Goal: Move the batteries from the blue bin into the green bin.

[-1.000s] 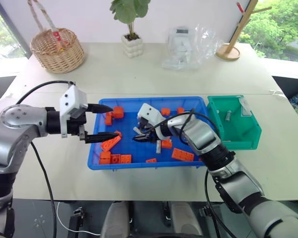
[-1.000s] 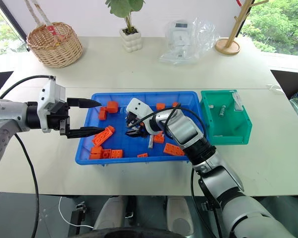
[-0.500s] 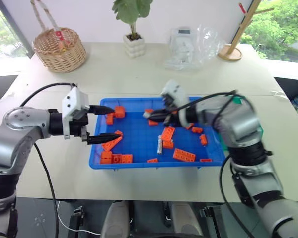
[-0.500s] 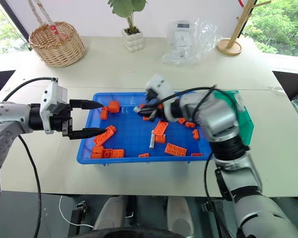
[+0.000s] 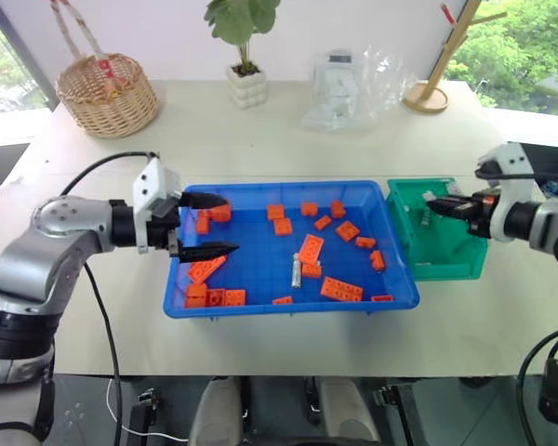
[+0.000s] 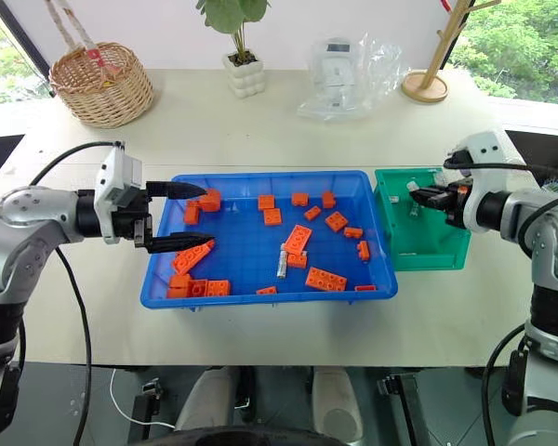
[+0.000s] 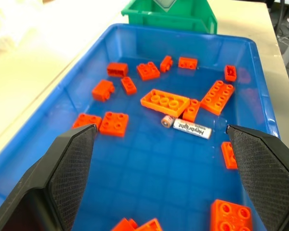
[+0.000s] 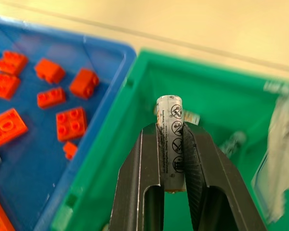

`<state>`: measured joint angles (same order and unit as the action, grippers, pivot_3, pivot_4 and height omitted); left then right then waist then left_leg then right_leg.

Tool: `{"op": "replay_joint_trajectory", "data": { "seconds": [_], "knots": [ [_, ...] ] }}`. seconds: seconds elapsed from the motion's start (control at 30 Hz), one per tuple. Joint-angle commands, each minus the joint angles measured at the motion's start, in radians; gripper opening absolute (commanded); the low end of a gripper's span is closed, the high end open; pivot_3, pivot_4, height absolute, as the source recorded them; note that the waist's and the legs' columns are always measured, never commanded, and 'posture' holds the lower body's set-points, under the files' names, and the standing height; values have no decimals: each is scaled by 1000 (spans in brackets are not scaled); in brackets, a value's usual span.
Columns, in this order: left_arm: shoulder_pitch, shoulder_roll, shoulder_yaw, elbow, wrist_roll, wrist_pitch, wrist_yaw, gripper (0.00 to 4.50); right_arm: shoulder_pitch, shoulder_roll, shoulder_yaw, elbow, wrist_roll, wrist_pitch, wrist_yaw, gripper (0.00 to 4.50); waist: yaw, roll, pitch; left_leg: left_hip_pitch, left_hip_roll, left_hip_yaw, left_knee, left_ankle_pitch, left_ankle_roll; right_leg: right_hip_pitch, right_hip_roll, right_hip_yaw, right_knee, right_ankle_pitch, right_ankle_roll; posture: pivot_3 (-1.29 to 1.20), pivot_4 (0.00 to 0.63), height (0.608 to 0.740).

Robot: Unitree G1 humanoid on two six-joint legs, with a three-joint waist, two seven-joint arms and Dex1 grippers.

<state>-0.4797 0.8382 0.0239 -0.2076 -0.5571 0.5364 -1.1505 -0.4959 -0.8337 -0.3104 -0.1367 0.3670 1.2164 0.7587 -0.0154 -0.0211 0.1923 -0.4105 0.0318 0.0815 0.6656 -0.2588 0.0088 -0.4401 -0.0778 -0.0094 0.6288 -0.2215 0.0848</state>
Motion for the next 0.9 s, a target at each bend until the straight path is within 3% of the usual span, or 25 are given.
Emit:
{"op": "replay_joint_trajectory", "data": {
  "seconds": [0.03,0.17,0.27,0.4,0.67,0.9],
  "knots": [
    [-25,-6,1,10,12,-26,-9,4500,28,-11,3,-15,-8,-72,-29,1129,0,0,0,0,0,0,0,0,0,0,0,0,0,0,0,0,150,736],
    [-20,-6,2,-5,9,-23,-13,4500,-1,-24,26,-28,8,-127,-28,3031,0,0,0,-1,0,-1,0,0,0,0,0,0,0,1,2,0,150,736],
    [-4,-2,6,-21,5,-18,-17,4500,-110,14,26,-62,101,-73,-7,3031,-6,0,0,0,0,-1,0,0,0,-1,0,1,0,1,2,0,150,736],
    [7,-4,5,-34,7,-18,-15,4500,-161,32,165,-165,152,-110,63,3031,-3,0,0,0,1,-2,0,0,0,-1,1,0,0,1,2,0,150,736],
    [22,-1,12,-68,2,-7,1,4500,-163,10,589,-253,74,-276,254,3031,4,-1,1,-2,0,-2,1,0,0,0,-2,0,-1,0,1,0,150,736],
    [46,9,33,-94,-3,6,17,4500,-192,49,718,-224,41,-298,304,3031,2,-1,1,-2,0,-2,1,0,0,-1,-2,0,0,0,0,0,150,736]
  ]
}}
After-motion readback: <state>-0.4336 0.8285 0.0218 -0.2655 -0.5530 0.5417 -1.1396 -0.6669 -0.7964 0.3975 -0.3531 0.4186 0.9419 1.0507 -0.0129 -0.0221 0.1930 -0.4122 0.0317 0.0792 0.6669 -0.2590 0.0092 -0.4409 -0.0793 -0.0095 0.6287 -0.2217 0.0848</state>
